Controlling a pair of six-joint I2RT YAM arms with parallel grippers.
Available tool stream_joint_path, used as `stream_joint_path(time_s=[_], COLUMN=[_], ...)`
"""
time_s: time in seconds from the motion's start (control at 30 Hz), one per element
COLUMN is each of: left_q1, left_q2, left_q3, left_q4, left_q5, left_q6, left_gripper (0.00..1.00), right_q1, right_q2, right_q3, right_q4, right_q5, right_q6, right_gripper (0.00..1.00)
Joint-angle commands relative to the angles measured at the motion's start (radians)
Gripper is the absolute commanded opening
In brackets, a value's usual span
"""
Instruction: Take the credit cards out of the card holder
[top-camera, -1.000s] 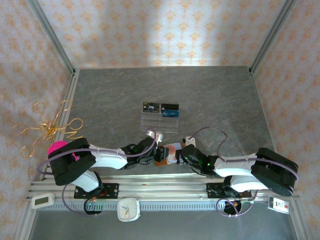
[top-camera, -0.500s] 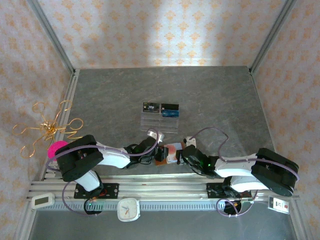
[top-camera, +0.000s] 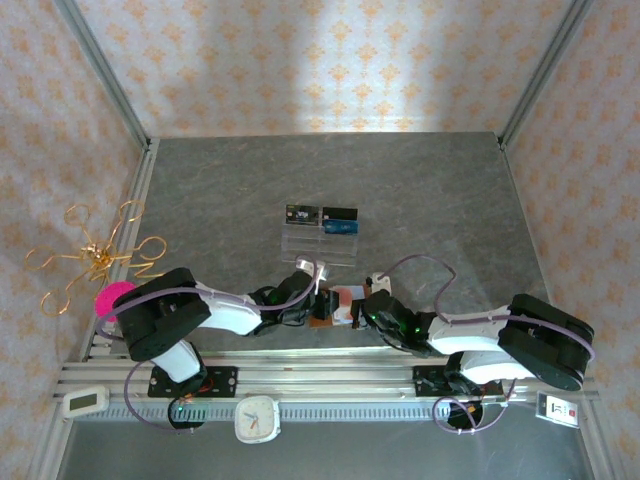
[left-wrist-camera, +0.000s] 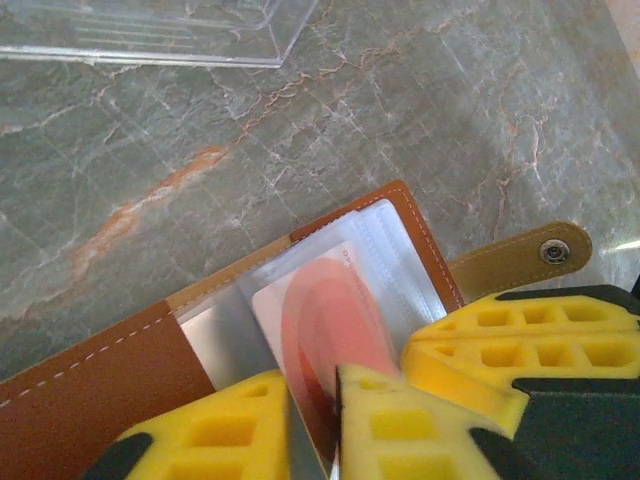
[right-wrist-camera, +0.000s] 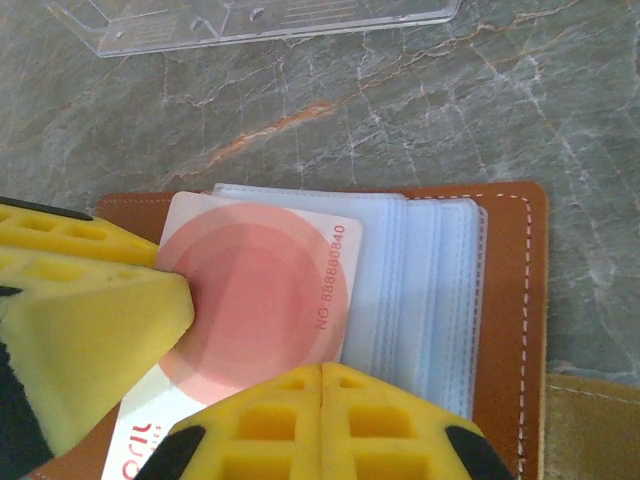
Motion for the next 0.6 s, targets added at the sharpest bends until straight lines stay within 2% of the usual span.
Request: stream_joint_path(time_s=[0.0,0.1,0.33,0.57], left_q1=[-0.001,0.005,0.026,0.035], left_q2=[-0.012,-0.024,-0.127,-0.192], left_q3=[-0.002,-0.015,-0.072,-0.103], left_q4=[0.051,0.058,0.001,-0.050], left_q5=[0.013,0.008,-0.035,-0.027], left_q6=[-0.009,-0.014,-0.023,-0.005], left_gripper=[0.13,0.00,0.00,0.00], right_q1=[-0.004,-0.003,-0.003,-0.002], right_q2=[0.011,0.010,0.008,0.015], right_q3=[-0.022,-0.024,-0.032,-0.032], right_q4=[-0.017,-0.018,-0.028,-0.032], right_q5=[-0.012,-0.005,0.018,0.021], right_q6=[0.015,0.020,0.035,0.042], right_gripper=[0.02,0.01,0.00,0.01])
